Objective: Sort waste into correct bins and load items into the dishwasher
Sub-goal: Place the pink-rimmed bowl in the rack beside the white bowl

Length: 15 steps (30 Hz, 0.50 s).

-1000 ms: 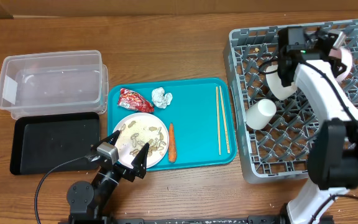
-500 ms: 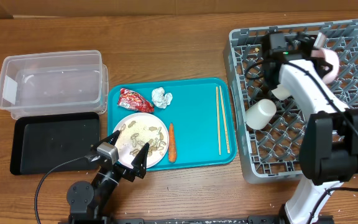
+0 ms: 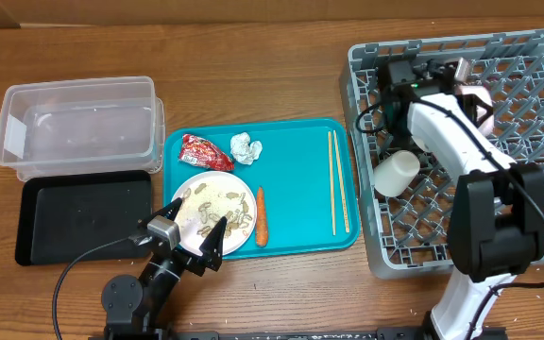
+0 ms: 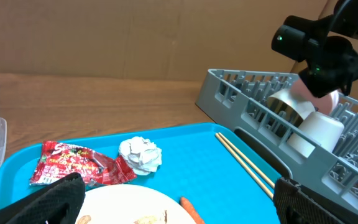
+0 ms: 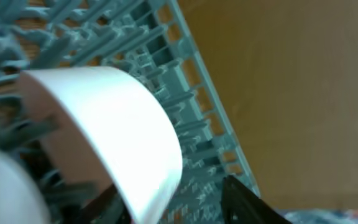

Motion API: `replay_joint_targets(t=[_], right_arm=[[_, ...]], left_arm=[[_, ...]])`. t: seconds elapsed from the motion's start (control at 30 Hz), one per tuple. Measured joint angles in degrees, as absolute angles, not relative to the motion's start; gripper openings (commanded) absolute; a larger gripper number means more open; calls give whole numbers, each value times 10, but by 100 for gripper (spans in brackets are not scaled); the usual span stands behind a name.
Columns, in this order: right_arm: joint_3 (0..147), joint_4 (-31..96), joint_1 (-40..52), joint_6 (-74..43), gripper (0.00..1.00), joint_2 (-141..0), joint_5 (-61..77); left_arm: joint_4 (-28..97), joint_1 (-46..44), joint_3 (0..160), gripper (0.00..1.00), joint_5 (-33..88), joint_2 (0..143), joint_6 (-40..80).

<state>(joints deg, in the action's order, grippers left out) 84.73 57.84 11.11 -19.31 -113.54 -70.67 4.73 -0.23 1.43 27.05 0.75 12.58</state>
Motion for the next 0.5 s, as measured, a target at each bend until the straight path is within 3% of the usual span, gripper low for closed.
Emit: replay_joint_targets(t=[0.27,0.43,0.5], right_arm=[[860,604,152,-190,63,-1045,-571],[894,645,175,-188,64,-943,-455],[903,660,182,-188,73,-906,-394]], left_arm=[[47,-2,14,100,270,8,126],[47,-2,14,100,270,8,126],[47,-2,14,100,270,8,126]])
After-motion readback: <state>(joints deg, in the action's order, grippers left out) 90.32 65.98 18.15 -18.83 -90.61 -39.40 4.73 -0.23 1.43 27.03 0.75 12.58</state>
